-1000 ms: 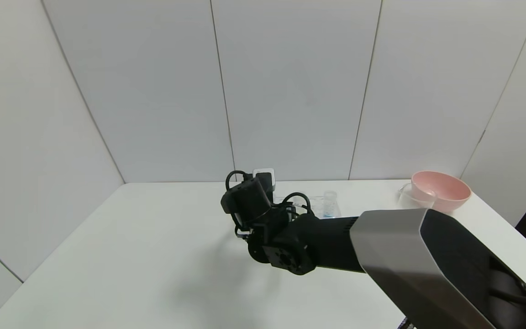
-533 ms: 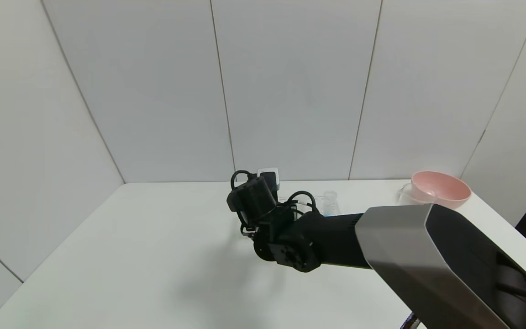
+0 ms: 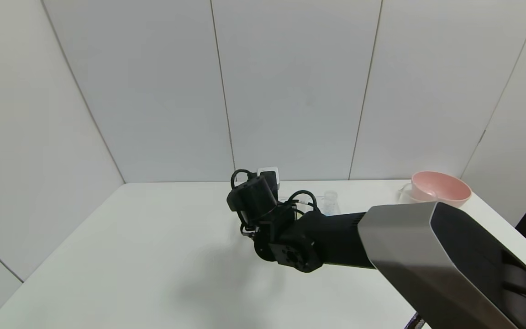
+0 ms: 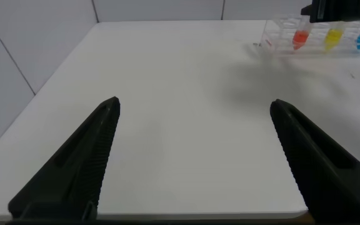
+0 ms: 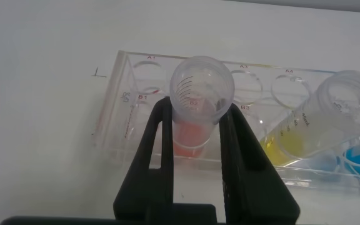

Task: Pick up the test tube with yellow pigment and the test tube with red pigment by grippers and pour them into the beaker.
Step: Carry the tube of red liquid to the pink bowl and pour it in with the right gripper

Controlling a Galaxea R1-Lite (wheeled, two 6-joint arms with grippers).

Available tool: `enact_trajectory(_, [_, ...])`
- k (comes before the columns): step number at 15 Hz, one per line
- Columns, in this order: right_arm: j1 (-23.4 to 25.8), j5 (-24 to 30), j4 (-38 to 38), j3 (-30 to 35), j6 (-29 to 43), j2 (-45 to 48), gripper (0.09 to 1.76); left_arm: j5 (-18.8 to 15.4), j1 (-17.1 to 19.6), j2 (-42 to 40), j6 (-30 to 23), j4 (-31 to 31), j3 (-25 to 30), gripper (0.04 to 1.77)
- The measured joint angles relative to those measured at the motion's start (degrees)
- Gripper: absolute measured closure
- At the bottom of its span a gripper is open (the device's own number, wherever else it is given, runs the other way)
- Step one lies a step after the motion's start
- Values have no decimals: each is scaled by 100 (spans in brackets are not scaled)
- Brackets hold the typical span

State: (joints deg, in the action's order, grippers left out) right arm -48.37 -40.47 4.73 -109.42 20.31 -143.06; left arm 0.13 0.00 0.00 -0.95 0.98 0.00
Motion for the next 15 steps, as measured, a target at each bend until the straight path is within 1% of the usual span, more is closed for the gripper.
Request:
enact_trajectory(7, [-2, -6, -30, 0, -39, 30, 135, 2, 0, 0, 0, 0, 0, 9])
enact_trajectory(11, [2, 7, -41, -11, -446, 273, 135, 2, 0, 0, 0, 0, 0, 9])
enact_trajectory(15, [-11, 10, -282, -55, -562, 601, 135, 2, 0, 0, 0, 0, 0, 9])
